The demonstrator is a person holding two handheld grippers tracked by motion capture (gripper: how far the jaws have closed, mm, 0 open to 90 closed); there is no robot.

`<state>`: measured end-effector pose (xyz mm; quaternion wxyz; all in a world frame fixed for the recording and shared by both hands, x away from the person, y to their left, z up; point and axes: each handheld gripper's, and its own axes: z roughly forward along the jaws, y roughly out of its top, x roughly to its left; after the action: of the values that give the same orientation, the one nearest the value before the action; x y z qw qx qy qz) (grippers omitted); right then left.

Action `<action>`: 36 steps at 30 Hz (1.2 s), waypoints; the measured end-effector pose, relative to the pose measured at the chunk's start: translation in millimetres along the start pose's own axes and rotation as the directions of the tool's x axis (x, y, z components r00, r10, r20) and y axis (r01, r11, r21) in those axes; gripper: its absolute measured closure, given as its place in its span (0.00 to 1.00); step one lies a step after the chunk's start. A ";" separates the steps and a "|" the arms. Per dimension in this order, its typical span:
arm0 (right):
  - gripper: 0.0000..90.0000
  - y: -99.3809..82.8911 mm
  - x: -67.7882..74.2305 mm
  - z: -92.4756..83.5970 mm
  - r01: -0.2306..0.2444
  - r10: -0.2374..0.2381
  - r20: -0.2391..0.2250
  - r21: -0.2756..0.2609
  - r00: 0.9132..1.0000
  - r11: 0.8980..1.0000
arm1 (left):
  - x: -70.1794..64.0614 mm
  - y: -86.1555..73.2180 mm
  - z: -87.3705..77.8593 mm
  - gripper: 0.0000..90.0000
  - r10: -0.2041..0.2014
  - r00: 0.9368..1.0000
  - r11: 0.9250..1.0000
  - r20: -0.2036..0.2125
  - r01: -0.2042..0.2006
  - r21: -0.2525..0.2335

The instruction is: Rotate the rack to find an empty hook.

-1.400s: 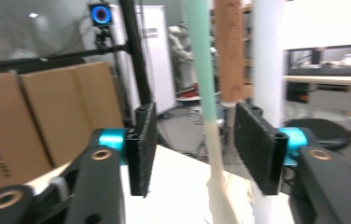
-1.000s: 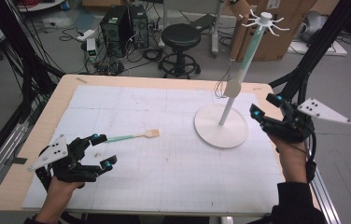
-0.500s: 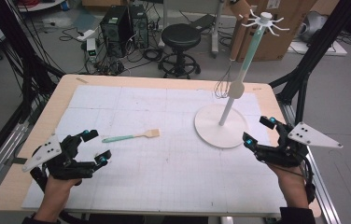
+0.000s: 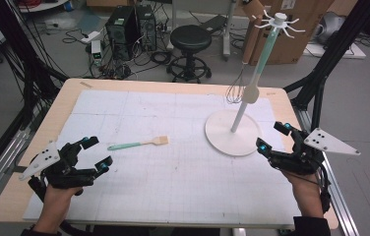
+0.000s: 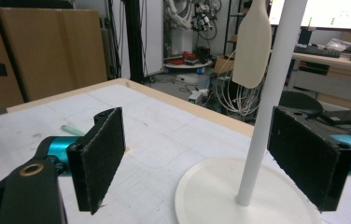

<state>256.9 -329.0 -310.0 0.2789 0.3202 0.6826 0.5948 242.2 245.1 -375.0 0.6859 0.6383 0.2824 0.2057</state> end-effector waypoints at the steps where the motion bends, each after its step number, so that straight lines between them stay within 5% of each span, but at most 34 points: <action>1: 0.20 0.4 -0.7 0.2 -0.007 0.007 0.000 -0.002 1.000 1.000 | -0.1 0.0 0.0 0.17 -0.001 1.000 1.000 -0.001 0.001 -0.002; 12: 0.23 19.6 -13.0 -0.5 -0.040 0.040 -0.008 -0.060 0.999 0.997 | -2.1 -5.1 -6.5 0.17 -0.013 1.000 1.000 -0.007 0.013 -0.012; 15: 0.32 26.4 -17.0 -2.0 -0.053 0.052 -0.015 -0.082 0.999 0.995 | -3.8 -8.7 -9.4 0.17 -0.017 1.000 1.000 -0.007 0.017 -0.007; 21: 0.69 44.0 -25.0 -4.9 -0.055 0.049 -0.044 -0.127 0.998 0.990 | -3.8 -11.6 -14.1 0.17 -0.026 1.000 1.000 -0.011 0.026 -0.007; 26: 0.97 63.1 -33.1 -4.1 -0.013 0.009 -0.049 -0.098 0.999 0.995 | -5.1 -12.5 -11.2 0.17 -0.017 1.000 1.000 0.000 0.017 0.005; 36: 0.99 113.1 -49.1 -2.7 -0.020 0.025 0.042 -0.111 0.999 0.994 | -10.3 -15.6 -8.3 0.18 -0.014 0.999 1.000 0.036 0.014 0.003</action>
<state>298.2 -358.5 -197.6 0.3043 0.3249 0.6387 0.6277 227.8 243.2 -389.3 0.6915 0.6407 0.2748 0.1892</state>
